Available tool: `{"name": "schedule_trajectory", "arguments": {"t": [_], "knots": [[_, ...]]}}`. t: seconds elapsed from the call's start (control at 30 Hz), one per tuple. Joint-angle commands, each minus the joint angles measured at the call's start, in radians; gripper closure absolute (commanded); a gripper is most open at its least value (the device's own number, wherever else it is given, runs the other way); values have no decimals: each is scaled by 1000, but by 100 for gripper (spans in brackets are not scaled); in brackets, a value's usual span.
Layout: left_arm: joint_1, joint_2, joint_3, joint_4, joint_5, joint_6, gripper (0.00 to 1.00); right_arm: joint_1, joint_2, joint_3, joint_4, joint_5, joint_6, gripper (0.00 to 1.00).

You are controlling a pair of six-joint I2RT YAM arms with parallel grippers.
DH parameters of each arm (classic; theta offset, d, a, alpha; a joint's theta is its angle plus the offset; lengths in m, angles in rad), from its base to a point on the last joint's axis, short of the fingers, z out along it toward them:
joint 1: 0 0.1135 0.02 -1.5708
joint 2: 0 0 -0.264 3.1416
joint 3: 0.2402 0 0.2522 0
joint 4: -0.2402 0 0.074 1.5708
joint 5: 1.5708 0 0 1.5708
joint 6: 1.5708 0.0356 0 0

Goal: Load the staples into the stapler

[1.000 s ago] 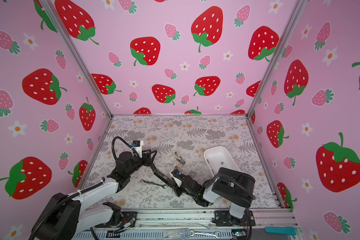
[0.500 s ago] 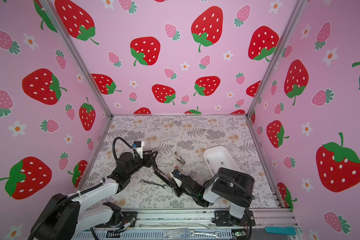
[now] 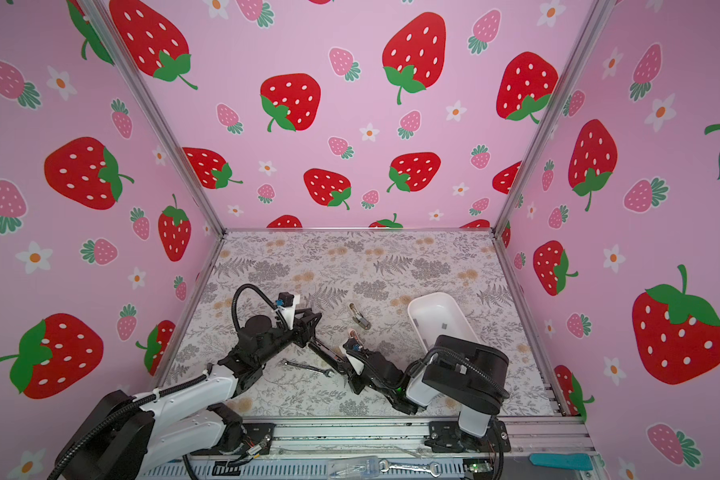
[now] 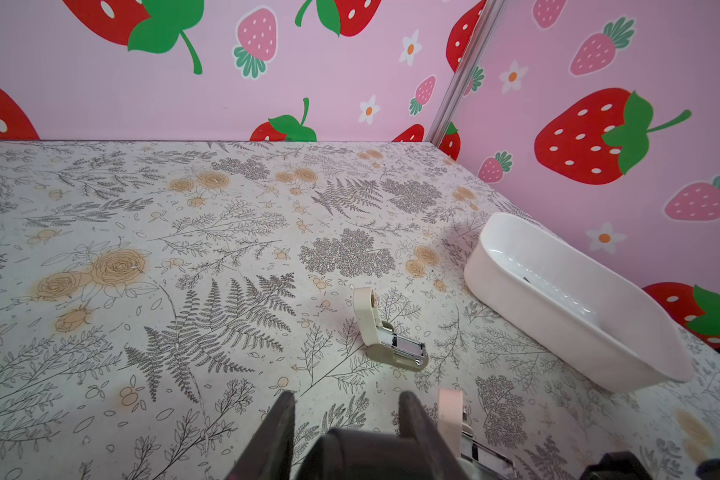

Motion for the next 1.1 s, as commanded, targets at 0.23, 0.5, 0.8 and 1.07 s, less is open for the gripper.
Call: {"name": "schedule_trajectory", "arguments": {"t": [0.23, 0.5, 0.8, 1.07], "knots": [[-130, -30, -71, 25, 26, 109, 62, 5, 19, -10, 70, 13, 5, 96], [-209, -29, -99, 36, 13, 162, 60, 4, 38, -11, 97, 16, 6, 97], [-244, -4, -113, 36, 48, 203, 48, 4, 44, -12, 105, 20, 6, 97], [-262, 19, -112, 45, 29, 217, 43, 5, 45, -10, 106, 21, 4, 97]]}}
